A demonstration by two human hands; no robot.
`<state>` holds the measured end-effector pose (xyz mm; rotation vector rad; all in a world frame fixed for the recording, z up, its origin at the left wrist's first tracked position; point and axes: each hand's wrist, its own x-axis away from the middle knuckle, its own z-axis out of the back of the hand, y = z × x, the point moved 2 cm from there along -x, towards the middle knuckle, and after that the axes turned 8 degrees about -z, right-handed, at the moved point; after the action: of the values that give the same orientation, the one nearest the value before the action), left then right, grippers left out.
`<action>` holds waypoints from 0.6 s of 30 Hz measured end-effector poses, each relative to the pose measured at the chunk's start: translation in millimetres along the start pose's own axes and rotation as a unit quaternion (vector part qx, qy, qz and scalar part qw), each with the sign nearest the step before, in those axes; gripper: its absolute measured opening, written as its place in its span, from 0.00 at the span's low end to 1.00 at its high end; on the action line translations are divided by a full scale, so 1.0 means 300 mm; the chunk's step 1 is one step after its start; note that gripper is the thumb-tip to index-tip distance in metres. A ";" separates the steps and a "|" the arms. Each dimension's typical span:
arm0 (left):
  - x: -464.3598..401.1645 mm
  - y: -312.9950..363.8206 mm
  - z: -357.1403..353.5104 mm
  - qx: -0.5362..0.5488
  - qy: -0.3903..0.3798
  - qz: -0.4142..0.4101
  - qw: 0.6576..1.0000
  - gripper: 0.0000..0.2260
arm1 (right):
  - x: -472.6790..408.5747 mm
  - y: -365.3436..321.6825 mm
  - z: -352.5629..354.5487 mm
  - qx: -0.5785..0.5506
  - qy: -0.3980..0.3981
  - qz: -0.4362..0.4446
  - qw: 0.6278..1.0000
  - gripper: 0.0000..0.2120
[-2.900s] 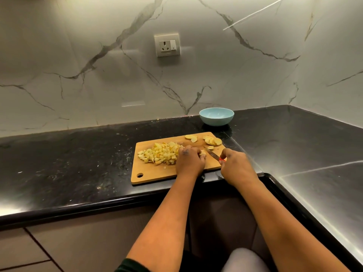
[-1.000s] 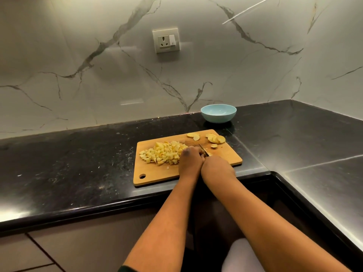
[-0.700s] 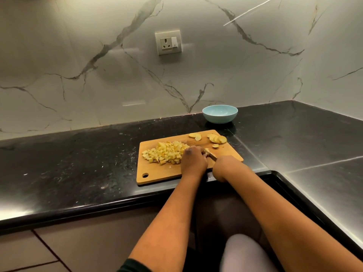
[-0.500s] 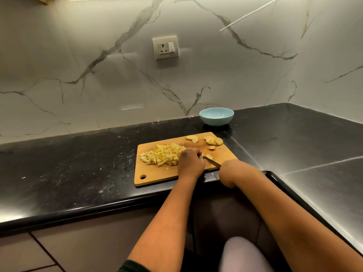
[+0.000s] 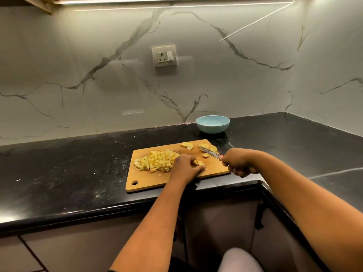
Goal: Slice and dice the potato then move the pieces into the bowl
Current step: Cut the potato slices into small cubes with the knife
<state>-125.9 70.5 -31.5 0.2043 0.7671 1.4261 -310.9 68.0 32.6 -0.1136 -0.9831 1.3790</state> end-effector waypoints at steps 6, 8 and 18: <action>-0.045 0.008 0.009 0.011 -0.001 0.034 0.999 0.22 | -0.069 0.036 0.006 -0.086 -0.014 0.023 0.996 0.15; -0.043 0.027 -0.014 -0.026 0.024 0.028 0.999 0.25 | -0.089 0.038 -0.007 -0.082 -0.007 0.030 0.996 0.15; -0.076 0.013 -0.002 0.014 -0.046 -0.020 0.999 0.20 | -0.108 0.010 -0.070 0.171 0.162 0.115 0.965 0.14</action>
<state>-128.4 49.7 -21.8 0.2729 0.7137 1.3590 -296.0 50.9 1.4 -0.1913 -0.4612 1.6611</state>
